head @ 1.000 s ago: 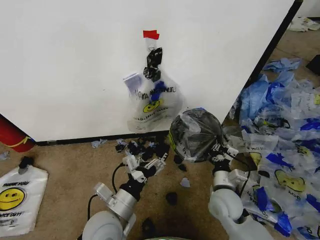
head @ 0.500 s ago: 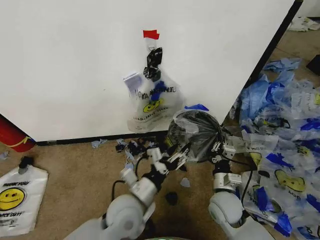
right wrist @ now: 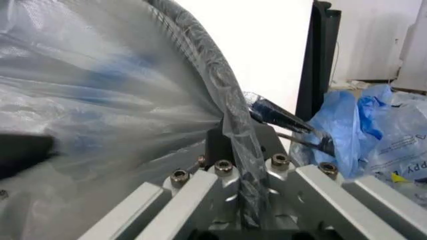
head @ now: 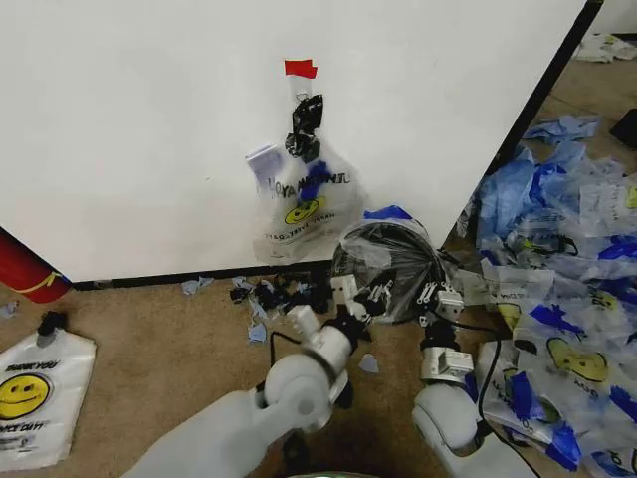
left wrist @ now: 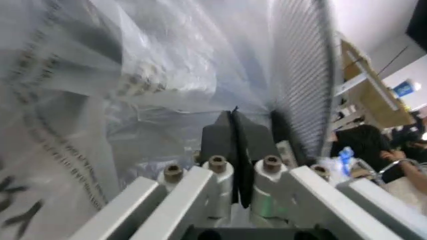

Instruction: Pick up the garbage bag from the wall and place it over the trash bin.

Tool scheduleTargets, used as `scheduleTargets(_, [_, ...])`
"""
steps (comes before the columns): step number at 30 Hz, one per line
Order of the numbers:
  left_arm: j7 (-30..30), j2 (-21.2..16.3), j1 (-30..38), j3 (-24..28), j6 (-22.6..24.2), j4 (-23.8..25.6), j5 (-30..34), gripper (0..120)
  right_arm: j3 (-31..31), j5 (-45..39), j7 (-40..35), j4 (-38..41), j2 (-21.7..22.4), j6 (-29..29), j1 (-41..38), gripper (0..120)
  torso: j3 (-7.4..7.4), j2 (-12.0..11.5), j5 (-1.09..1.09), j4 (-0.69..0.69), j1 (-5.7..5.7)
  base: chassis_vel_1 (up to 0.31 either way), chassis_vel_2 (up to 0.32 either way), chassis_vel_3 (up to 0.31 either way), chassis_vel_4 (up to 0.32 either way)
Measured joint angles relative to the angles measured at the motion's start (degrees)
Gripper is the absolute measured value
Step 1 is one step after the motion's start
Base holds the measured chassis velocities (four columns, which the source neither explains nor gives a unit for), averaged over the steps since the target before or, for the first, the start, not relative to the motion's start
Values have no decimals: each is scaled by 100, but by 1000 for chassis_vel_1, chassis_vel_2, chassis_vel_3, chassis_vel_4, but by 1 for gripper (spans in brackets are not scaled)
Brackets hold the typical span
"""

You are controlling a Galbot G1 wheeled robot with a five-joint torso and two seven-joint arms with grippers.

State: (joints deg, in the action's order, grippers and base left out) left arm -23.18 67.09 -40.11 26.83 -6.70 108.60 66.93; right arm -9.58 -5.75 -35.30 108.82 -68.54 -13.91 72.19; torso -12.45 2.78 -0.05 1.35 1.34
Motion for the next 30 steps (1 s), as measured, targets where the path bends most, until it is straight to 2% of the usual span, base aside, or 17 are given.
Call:
scheduleTargets(2, [-73, 176, 180, 106, -13, -289, -51, 0, 12, 52, 25, 3, -9, -9, 22, 0, 0, 0, 0, 0, 0, 0, 0, 0, 0])
scheduleTargets(6, [-129, 317, 353, 175, -25, -547, -75, 0, 21, 121, 39, 3, -15, -23, 40, 0, 0, 0, 0, 1, 0, 0, 0, 0, 0])
scheduleTargets(8, [-177, 444, 542, 264, -47, -865, -165, 0, 30, 197, 52, 7, -33, -39, 59, 0, 0, 0, -1, 1, 0, 0, 0, 0, 0])
scheduleTargets(17, [-391, 653, 838, 402, -103, -1563, -445, 0, 28, 331, 93, 137, -25, -88, 167, 0, 0, 0, -1, 0, 0, 0, 0, 0, 0])
scheduleTargets(30, [-575, 933, 1051, 429, -109, -1947, -444, 0, 78, 440, 168, 315, 1, -134, 412, 0, 0, 0, -1, 0, 0, 0, 0, 0, 0])
